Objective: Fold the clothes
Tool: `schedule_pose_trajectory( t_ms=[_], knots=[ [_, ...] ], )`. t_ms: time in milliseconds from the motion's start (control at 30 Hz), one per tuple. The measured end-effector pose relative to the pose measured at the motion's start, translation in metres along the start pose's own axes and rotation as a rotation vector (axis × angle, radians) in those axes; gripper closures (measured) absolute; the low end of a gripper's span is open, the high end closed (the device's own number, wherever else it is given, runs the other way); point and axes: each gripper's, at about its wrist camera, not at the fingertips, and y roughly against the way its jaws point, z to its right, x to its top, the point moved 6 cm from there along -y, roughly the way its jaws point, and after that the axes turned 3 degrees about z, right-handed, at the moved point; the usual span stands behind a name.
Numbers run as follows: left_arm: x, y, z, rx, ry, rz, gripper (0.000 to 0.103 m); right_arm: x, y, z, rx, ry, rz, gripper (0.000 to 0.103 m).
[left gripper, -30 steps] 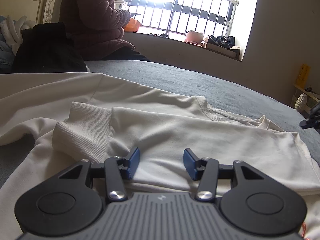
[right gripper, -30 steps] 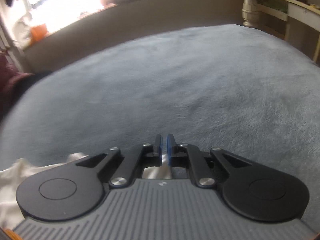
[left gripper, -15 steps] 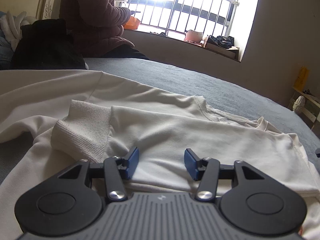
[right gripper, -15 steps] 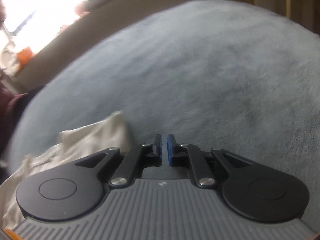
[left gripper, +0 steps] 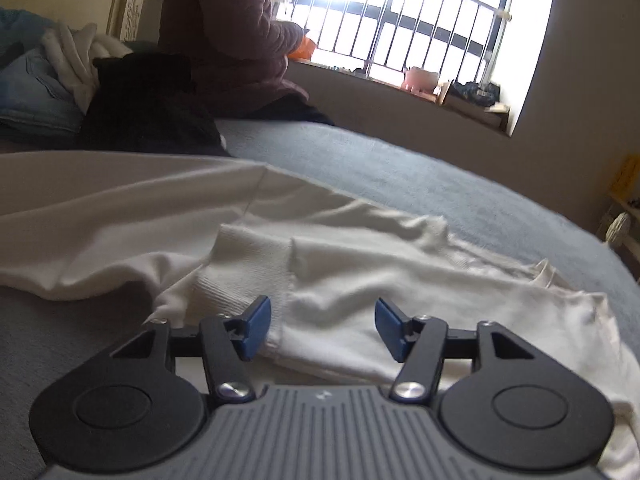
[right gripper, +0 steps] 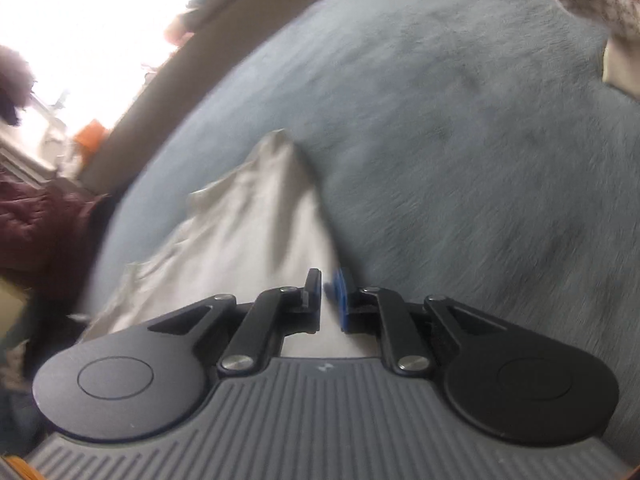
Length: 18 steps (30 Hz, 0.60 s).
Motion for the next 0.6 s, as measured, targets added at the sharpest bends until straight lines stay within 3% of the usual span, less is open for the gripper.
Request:
schedule_pose_trajectory(
  t_ms=[333, 467, 600],
  knots=[
    [0.017, 0.053, -0.067, 0.042, 0.157, 0.001, 0.045, -0.064, 0.003, -0.094, 0.175, 0.204, -0.09, 0.093],
    [0.019, 0.081, -0.124, 0.123, 0.257, 0.015, 0.045, -0.084, 0.001, -0.124, 0.209, 0.28, -0.114, 0.092],
    [0.026, 0.112, -0.186, 0.267, 0.278, 0.083, 0.044, -0.113, 0.004, -0.144, 0.255, 0.314, -0.172, 0.092]
  ],
)
